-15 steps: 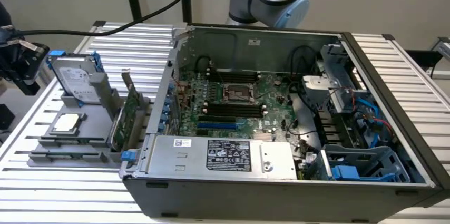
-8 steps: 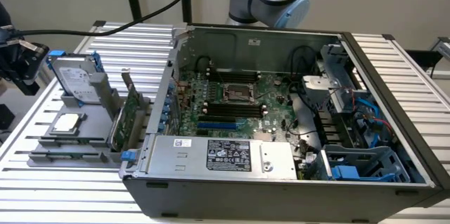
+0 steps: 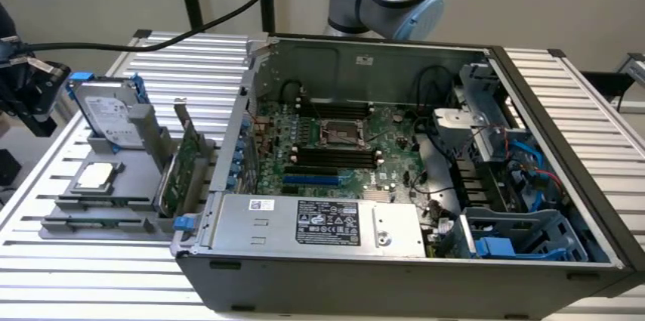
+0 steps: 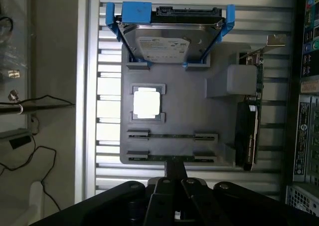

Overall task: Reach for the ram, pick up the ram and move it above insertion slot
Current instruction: 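Pick up the ram and move it above insertion slot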

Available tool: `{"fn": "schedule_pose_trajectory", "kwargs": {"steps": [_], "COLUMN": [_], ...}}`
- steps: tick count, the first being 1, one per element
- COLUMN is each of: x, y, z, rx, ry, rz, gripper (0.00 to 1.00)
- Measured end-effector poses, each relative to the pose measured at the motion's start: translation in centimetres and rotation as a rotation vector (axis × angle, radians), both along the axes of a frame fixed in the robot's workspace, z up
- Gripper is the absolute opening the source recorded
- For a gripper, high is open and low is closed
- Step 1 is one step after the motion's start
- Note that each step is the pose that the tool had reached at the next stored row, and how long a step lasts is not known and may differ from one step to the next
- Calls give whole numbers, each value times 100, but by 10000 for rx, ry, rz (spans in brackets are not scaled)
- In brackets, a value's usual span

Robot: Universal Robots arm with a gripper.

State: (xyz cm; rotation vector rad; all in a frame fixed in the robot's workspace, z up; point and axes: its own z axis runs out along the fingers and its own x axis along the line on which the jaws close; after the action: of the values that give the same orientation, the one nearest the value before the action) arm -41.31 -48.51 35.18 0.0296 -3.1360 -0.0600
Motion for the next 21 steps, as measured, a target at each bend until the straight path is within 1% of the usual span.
{"fn": "schedule_pose_trajectory", "kwargs": {"steps": [2, 4, 21], "x": [0, 2, 3], "y": [0, 0, 0], "z": [-1, -1, -19], "rx": [0, 1, -1], "ry": [-1, -1, 0], "rz": [14, 265, 3357], "gripper": [11, 11, 11]}}
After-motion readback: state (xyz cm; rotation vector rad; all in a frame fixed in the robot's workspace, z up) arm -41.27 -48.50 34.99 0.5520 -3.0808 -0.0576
